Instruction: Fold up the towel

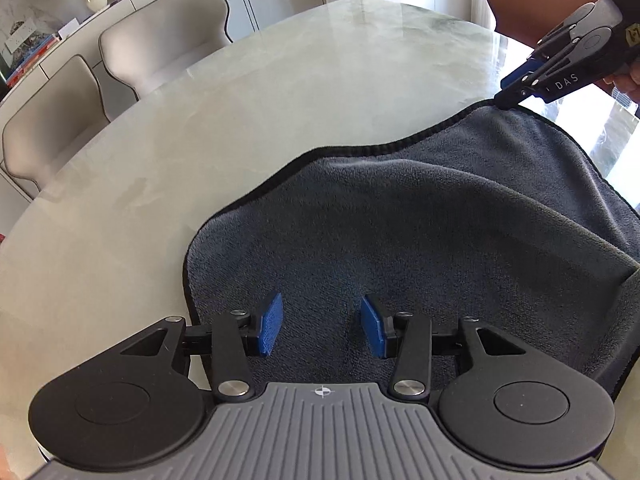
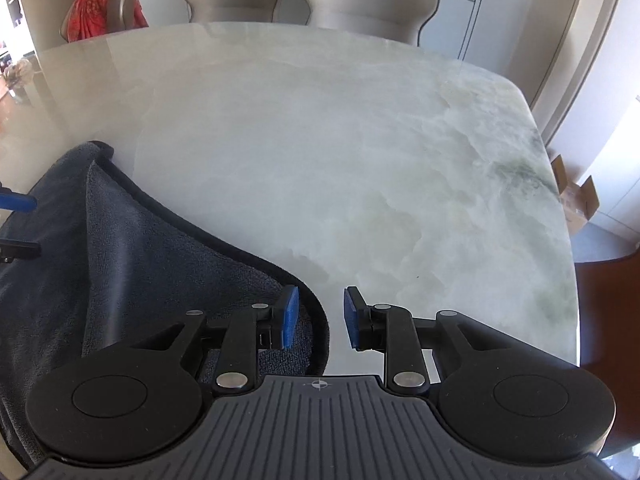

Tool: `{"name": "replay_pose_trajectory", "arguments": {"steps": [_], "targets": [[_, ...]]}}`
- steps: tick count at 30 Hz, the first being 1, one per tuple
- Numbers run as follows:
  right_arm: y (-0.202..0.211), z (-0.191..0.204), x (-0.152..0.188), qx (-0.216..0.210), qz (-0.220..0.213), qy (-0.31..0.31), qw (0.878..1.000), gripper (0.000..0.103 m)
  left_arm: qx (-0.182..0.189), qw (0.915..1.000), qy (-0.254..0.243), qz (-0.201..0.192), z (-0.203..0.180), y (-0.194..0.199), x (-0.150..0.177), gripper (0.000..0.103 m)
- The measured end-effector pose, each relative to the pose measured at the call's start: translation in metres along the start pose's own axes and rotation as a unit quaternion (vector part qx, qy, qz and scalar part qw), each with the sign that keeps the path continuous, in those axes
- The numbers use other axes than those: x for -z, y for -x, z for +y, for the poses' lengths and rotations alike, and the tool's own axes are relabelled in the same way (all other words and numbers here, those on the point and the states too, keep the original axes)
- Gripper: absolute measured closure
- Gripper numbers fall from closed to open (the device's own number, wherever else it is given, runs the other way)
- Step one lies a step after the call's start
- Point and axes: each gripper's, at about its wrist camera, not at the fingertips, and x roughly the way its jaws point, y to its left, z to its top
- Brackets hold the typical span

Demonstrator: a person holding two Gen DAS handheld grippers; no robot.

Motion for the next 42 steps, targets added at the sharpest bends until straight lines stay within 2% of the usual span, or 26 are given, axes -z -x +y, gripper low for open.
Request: {"name": "replay_pose_trajectory", "arguments": {"steps": [3,8,10,11,13,15,20,23,30,33,35,38,42], "targets": [[-0.003,-0.002,0.003,-0.009,0.007,-0.012,1.0,0.072,0.001,1.0,0.004,0.0,0.001,-0.001,0.003,0.056],[-0.009,-0.002,0.002,-0.011,-0.001,-0.01,1.0,0.072,0.0,0.9999,0.013,-0.001,0.003,-0.003,0.004,0.049],[-0.009,-0.002,0.002,-0.02,-0.002,-0.009,1.0,0.086,-0.002,0.9999,0.017,-0.002,0.004,-0.004,0.004,0.047],[-0.009,0.0,0.002,-0.023,-0.003,-0.006,1.0,0.086,-0.002,0.9998,0.02,-0.002,0.005,-0.004,0.005,0.046],[-0.007,0.004,0.002,-0.017,-0.006,0.007,1.0,0.097,-0.003,0.9997,0.025,-0.002,0.006,-0.003,0.004,0.044],[-0.003,0.007,0.001,-0.008,-0.014,0.018,1.0,0.099,-0.005,0.9996,0.029,-0.002,0.006,-0.004,0.003,0.042],[0.012,-0.002,-0.025,0.044,-0.056,0.034,0.997,0.1,-0.016,0.9991,0.038,-0.005,0.005,-0.007,-0.004,0.04],[0.01,-0.01,-0.043,0.052,-0.06,0.045,0.996,0.1,-0.024,0.9986,0.045,-0.008,0.003,-0.011,-0.01,0.039],[-0.019,-0.008,-0.059,0.068,-0.02,0.087,0.994,0.1,-0.051,0.9947,0.087,-0.016,0.009,-0.025,-0.025,0.029],[-0.03,-0.006,-0.056,0.078,0.013,0.095,0.992,0.1,-0.043,0.9947,0.094,-0.004,0.015,-0.023,-0.03,0.029],[-0.03,-0.005,-0.052,0.091,0.019,0.101,0.991,0.099,-0.05,0.9951,0.082,-0.021,0.021,-0.015,-0.032,0.029],[-0.021,-0.008,-0.047,0.076,0.009,0.092,0.993,0.099,-0.065,0.994,0.08,-0.037,0.037,-0.01,-0.037,0.03],[-0.017,-0.01,-0.042,0.051,0.004,0.066,0.997,0.097,-0.053,0.9922,0.109,-0.029,0.066,-0.017,-0.043,0.032]]}}
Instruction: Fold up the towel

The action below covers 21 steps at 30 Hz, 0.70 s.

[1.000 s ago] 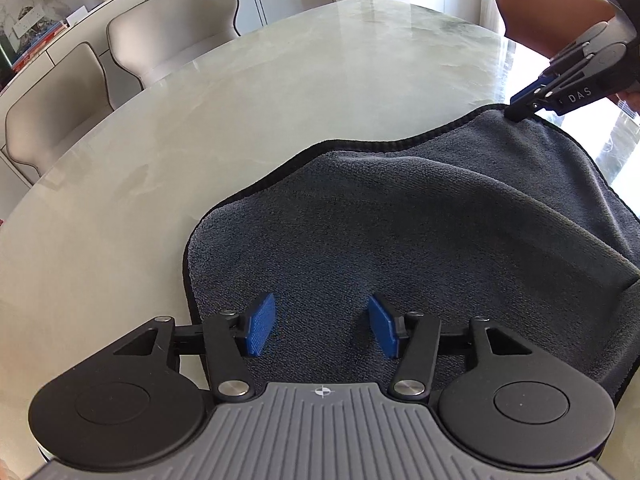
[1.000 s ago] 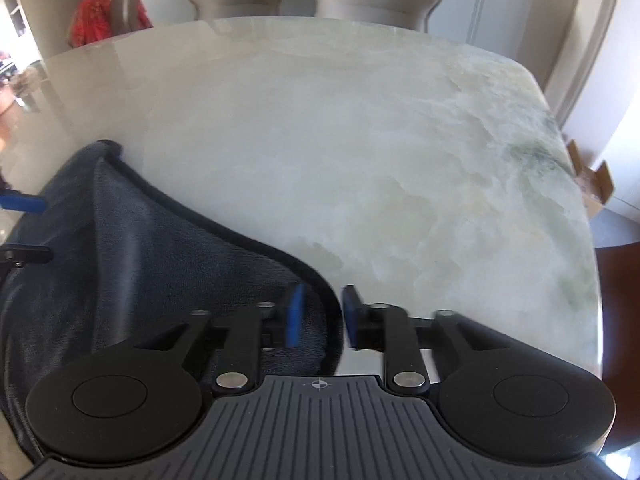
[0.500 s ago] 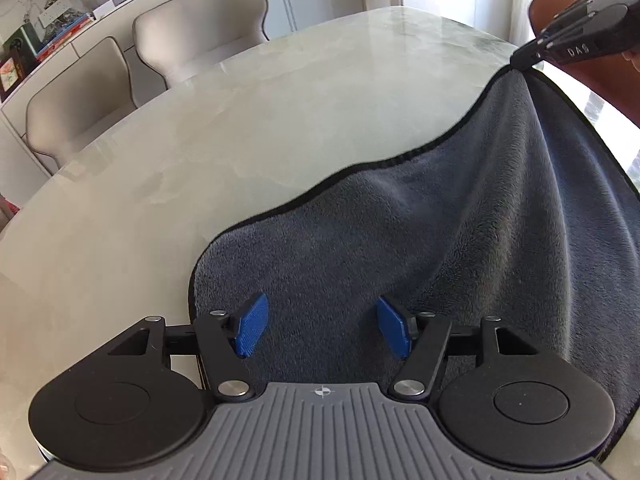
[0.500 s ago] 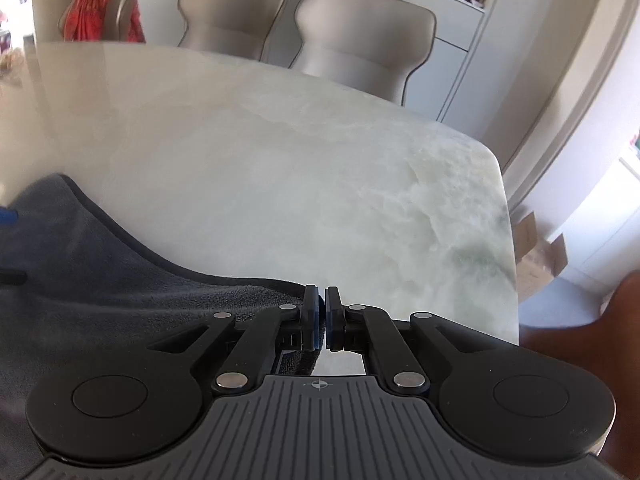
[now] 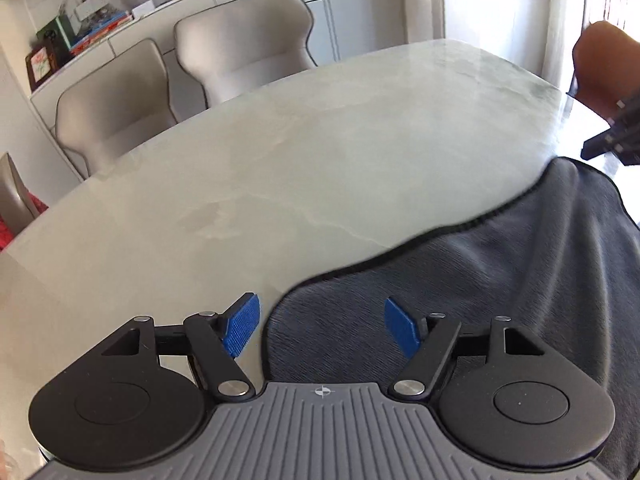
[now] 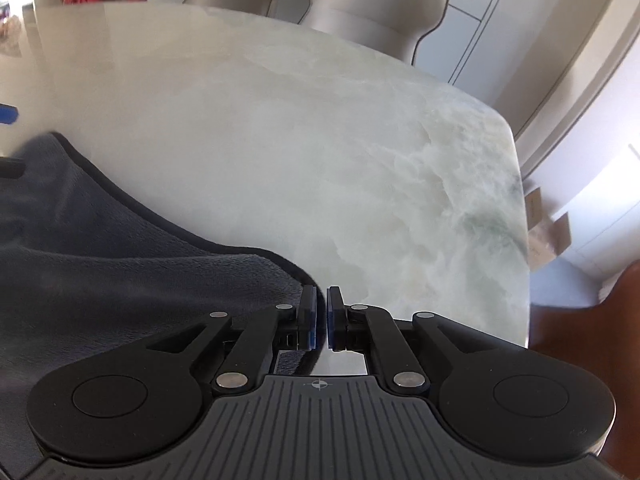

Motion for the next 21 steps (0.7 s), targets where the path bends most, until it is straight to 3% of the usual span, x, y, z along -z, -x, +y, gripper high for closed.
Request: {"name": "replay_pose_trajectory", "arguments": {"steps": [2,11,17,19,21], "targets": [[-0.001,0.004,0.001,-0.001,0.0,0.005,1.0,0.097,0.007,0.9999,0.011,0.011,0.01,-0.008,-0.007,0.039],[-0.009,0.009,0.002,-0.009,-0.005,0.001,1.0,0.097,0.019,0.9984,0.002,0.053,0.019,-0.031,-0.012,0.046],[-0.01,0.007,0.002,-0.009,-0.009,-0.002,1.0,0.095,0.043,0.9981,0.011,0.043,0.017,-0.03,-0.011,0.071],[-0.01,0.007,0.002,-0.012,-0.012,-0.006,1.0,0.094,0.043,0.9983,0.007,0.04,0.015,-0.029,-0.01,0.088],[-0.011,0.007,0.002,-0.012,-0.014,-0.011,1.0,0.093,0.037,0.9985,0.004,0.041,0.014,-0.032,-0.01,0.096]]}}
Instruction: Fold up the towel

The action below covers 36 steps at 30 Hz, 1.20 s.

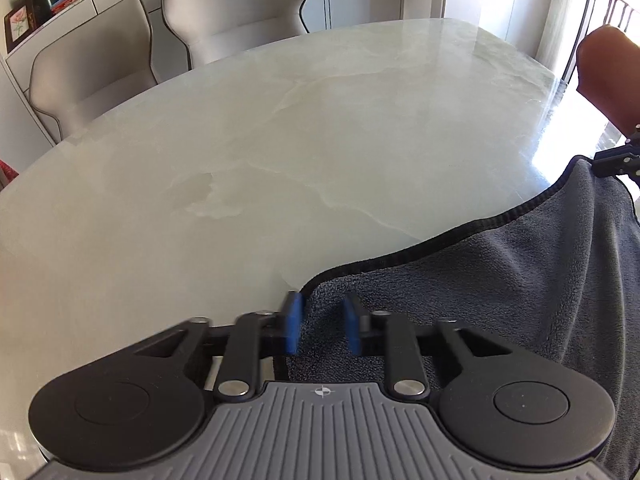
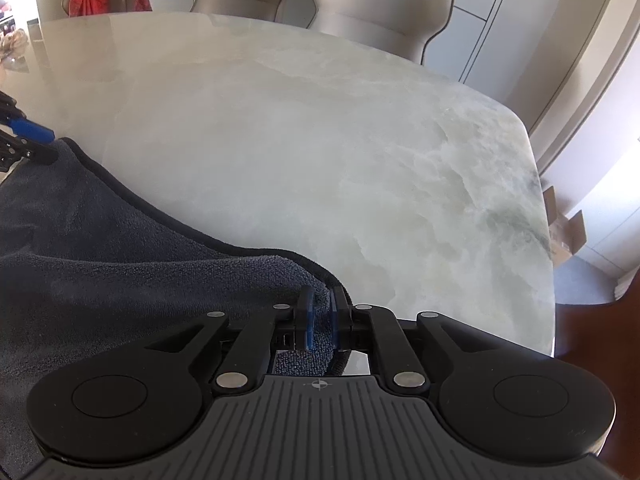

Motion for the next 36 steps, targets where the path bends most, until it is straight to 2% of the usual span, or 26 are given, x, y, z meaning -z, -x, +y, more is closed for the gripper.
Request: {"name": "replay_pose_trajectory", "arguments": {"steps": [2,4,10,15,16,17,18,19,21,22,25,27,29,30,34,36], "targets": [[-0.001,-0.002,0.0,0.0,-0.001,-0.011,1.0,0.087,-0.014,0.9999,-0.005,0.002,-0.002,-0.002,-0.001,0.098],[0.0,-0.006,0.001,0.0,-0.008,-0.029,1.0,0.067,-0.02,0.9998,-0.002,0.002,-0.001,-0.002,0.0,0.099],[-0.003,-0.017,0.001,0.016,-0.018,-0.055,0.998,0.053,-0.039,0.9991,0.014,0.0,0.003,0.003,0.003,0.101],[-0.011,-0.019,0.0,-0.011,-0.005,-0.072,0.997,0.054,-0.046,0.9987,0.023,-0.002,0.006,0.003,0.003,0.101],[-0.011,-0.018,0.0,-0.015,-0.008,-0.07,0.997,0.057,-0.048,0.9986,0.022,-0.002,0.006,0.003,0.003,0.101],[-0.011,-0.018,0.0,-0.021,-0.01,-0.068,0.997,0.061,-0.051,0.9984,0.022,-0.002,0.007,0.003,0.002,0.101],[-0.011,-0.017,0.0,-0.03,-0.01,-0.068,0.997,0.08,-0.057,0.9981,0.022,-0.003,0.007,0.003,0.002,0.101],[-0.011,-0.017,-0.001,-0.038,-0.009,-0.07,0.997,0.087,-0.069,0.9974,0.02,-0.004,0.007,0.003,0.001,0.103],[-0.012,-0.015,-0.003,-0.034,-0.006,-0.057,0.998,0.093,-0.098,0.9952,0.007,0.0,0.009,0.002,0.001,0.103],[-0.011,-0.014,-0.004,-0.033,-0.008,-0.051,0.998,0.097,-0.094,0.9954,0.013,0.002,0.013,0.001,0.001,0.103],[-0.009,-0.014,-0.008,-0.02,-0.021,-0.052,0.998,0.1,-0.075,0.9964,0.039,-0.001,0.024,0.003,0.002,0.103],[-0.008,-0.015,-0.011,-0.013,-0.022,-0.05,0.998,0.1,-0.047,0.9978,0.044,-0.013,0.026,0.008,0.002,0.103],[-0.011,-0.017,-0.013,-0.01,-0.015,-0.049,0.999,0.1,-0.004,0.9972,0.073,-0.009,0.031,0.01,0.0,0.093],[-0.011,-0.016,-0.013,-0.009,-0.014,-0.047,0.999,0.1,0.005,0.9965,0.083,-0.01,0.032,0.01,0.0,0.091],[-0.01,-0.01,-0.011,-0.007,-0.006,-0.03,1.0,0.094,-0.009,0.9965,0.083,-0.002,0.034,0.006,-0.001,0.066],[-0.009,-0.009,-0.01,-0.009,-0.005,-0.029,1.0,0.091,-0.003,0.9968,0.079,0.007,0.033,0.003,-0.002,0.064]]}}
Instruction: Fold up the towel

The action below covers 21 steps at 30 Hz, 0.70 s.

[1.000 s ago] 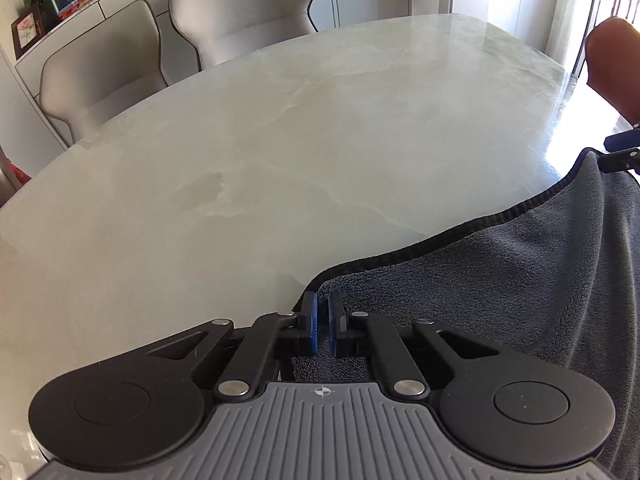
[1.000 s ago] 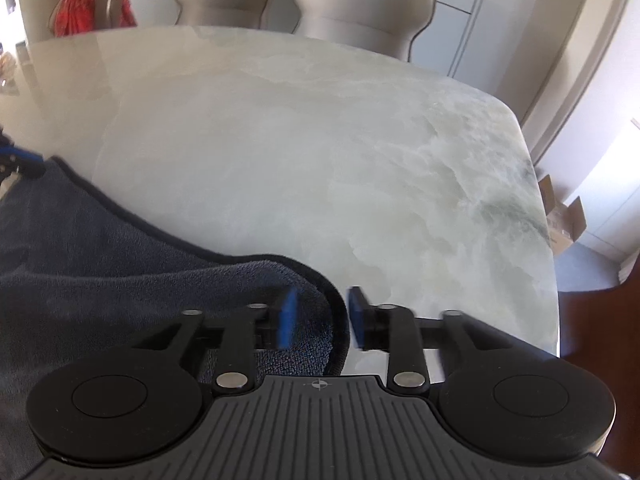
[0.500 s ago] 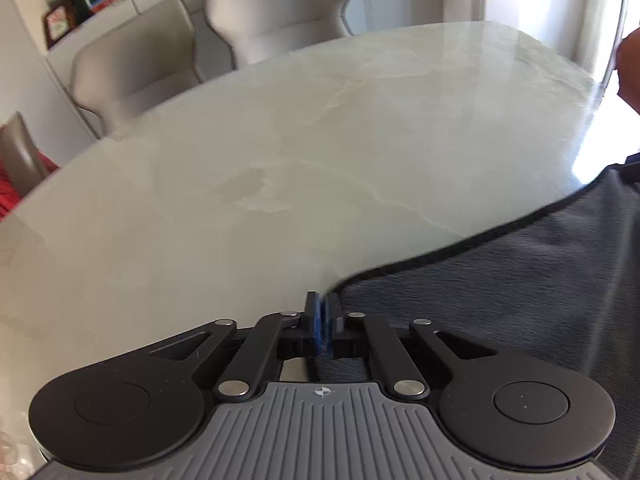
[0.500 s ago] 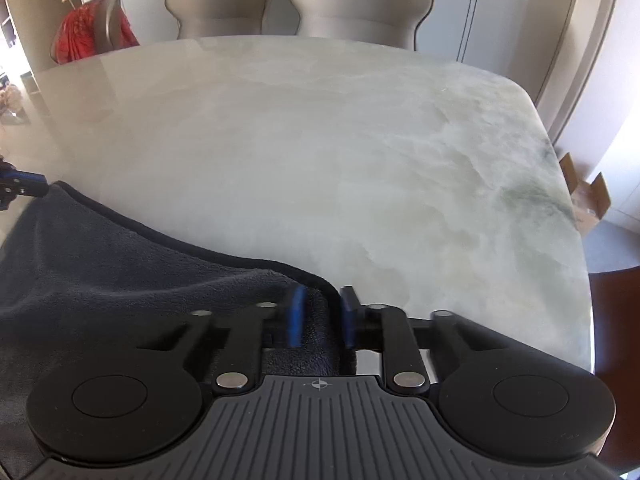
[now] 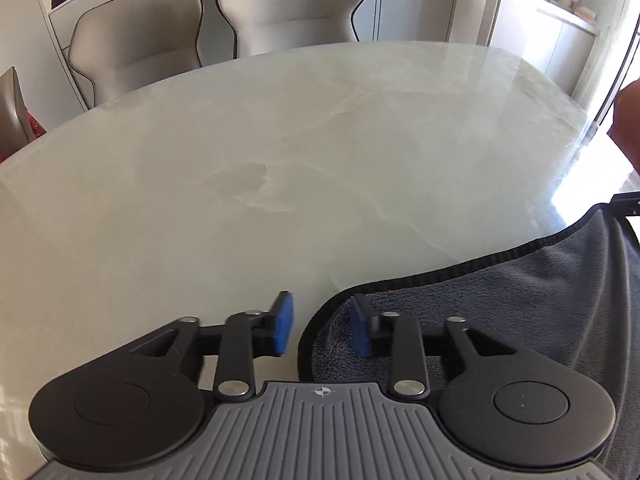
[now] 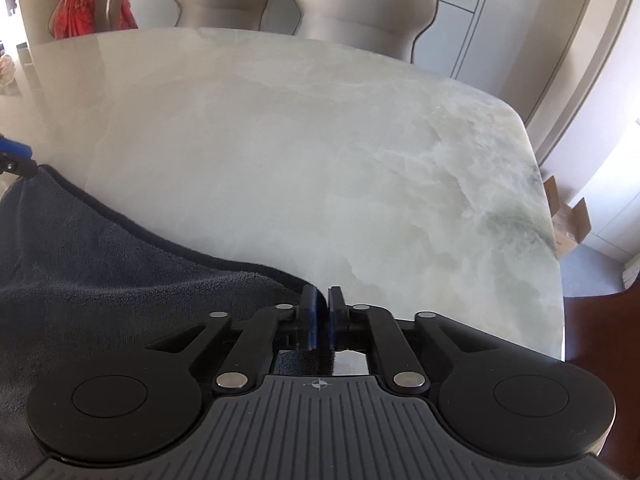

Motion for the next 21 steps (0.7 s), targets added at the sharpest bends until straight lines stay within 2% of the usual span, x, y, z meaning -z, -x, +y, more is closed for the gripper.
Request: {"name": "replay_pose_trajectory", "arguments": {"steps": [3,6,9,11,13,14,16,19,21], "targets": [[-0.002,0.0,0.001,-0.005,0.007,-0.004,1.0,0.073,0.001,0.9999,-0.011,0.006,-0.006,-0.003,0.0,0.057],[-0.002,0.0,0.003,-0.007,0.007,-0.012,1.0,0.072,-0.011,0.9999,-0.013,0.005,-0.01,-0.008,-0.002,0.041],[-0.003,-0.003,0.004,-0.013,0.006,-0.02,1.0,0.072,-0.008,1.0,0.0,0.002,-0.008,-0.012,-0.003,0.037],[-0.003,-0.003,0.006,-0.015,0.003,-0.019,1.0,0.072,0.001,1.0,-0.003,0.001,-0.008,-0.012,-0.004,0.045],[-0.003,0.0,0.007,-0.019,0.0,-0.011,1.0,0.075,0.014,0.9998,-0.011,0.003,-0.012,-0.011,-0.005,0.068],[-0.002,0.002,0.007,-0.019,-0.002,-0.004,1.0,0.077,0.015,0.9997,-0.021,0.003,-0.016,-0.01,-0.005,0.071],[-0.001,0.006,0.007,-0.018,-0.004,0.005,1.0,0.087,0.014,0.999,-0.042,-0.001,-0.026,-0.009,-0.003,0.095],[0.001,0.011,0.008,-0.006,-0.009,0.024,1.0,0.098,-0.005,0.9987,-0.05,-0.007,-0.035,-0.009,-0.002,0.096],[0.005,0.01,0.008,-0.003,-0.018,0.022,1.0,0.099,-0.015,0.9988,-0.047,-0.01,-0.037,-0.009,-0.002,0.096]]}}
